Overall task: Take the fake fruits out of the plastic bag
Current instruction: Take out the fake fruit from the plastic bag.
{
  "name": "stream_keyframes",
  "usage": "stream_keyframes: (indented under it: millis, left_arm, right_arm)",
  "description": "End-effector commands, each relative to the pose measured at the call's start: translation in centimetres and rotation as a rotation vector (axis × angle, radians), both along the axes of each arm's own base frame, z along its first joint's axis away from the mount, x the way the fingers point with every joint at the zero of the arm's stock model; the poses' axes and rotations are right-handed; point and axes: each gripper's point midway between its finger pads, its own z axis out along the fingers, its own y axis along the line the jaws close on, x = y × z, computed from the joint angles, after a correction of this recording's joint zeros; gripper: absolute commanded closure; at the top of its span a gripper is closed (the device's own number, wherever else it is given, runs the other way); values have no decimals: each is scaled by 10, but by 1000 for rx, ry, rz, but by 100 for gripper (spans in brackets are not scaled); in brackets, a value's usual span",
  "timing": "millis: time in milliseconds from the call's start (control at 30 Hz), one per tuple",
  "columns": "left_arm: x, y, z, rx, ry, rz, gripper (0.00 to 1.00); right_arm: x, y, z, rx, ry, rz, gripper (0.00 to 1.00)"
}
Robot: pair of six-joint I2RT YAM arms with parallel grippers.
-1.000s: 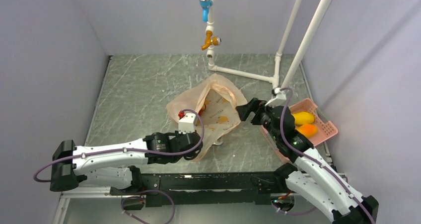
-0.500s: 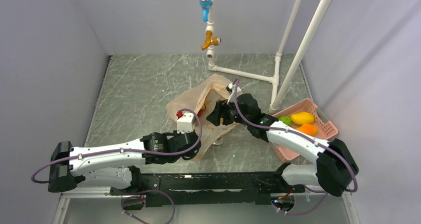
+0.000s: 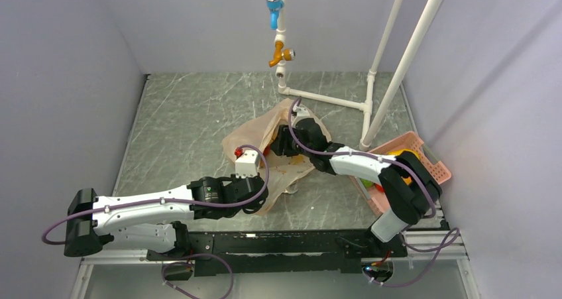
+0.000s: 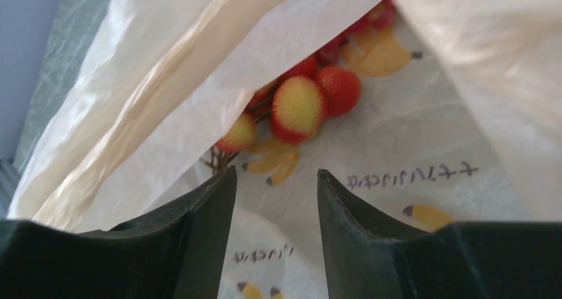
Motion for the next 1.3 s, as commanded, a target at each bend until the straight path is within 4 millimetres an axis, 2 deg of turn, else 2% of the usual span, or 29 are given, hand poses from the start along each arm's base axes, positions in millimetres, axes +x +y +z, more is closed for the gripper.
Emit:
stream_keyframes:
  millis: [0, 167, 433, 633, 933, 1033, 1100, 1133, 1200, 1267]
  left_arm:
    - [5, -3, 13, -33, -25, 19, 100]
    - [6, -3, 13, -23, -26, 18, 100]
    - [5, -1, 13, -31, -28, 20, 100]
    - [5, -1, 11, -29, -22, 22, 100]
    - [5, -1, 12, -23, -23, 20, 100]
    - [5, 0, 13, -22, -23, 25, 100]
    - [6, 0, 13, -23, -24, 28, 100]
    - [6, 0, 13, -22, -24, 27, 100]
    - [6, 1, 13, -23, -26, 30, 100]
    - [7, 1, 14, -22, -30, 32, 100]
  right_arm:
    - [41, 6, 24, -6, -137, -79, 48]
    - [52, 15, 9, -51, -138, -53, 47]
    - [57, 26, -9, -40, -109, -41, 44]
    - [60, 40, -14, -7, -100, -4, 44]
    - [65, 48, -19, 7, -102, 9, 45]
    - [65, 48, -21, -6, -94, 15, 61]
    - [62, 47, -19, -12, -95, 19, 84]
    - [61, 45, -16, -16, -96, 16, 90]
    - [60, 38, -6, -26, -106, 0, 99]
    - [55, 30, 3, -43, -110, -13, 100]
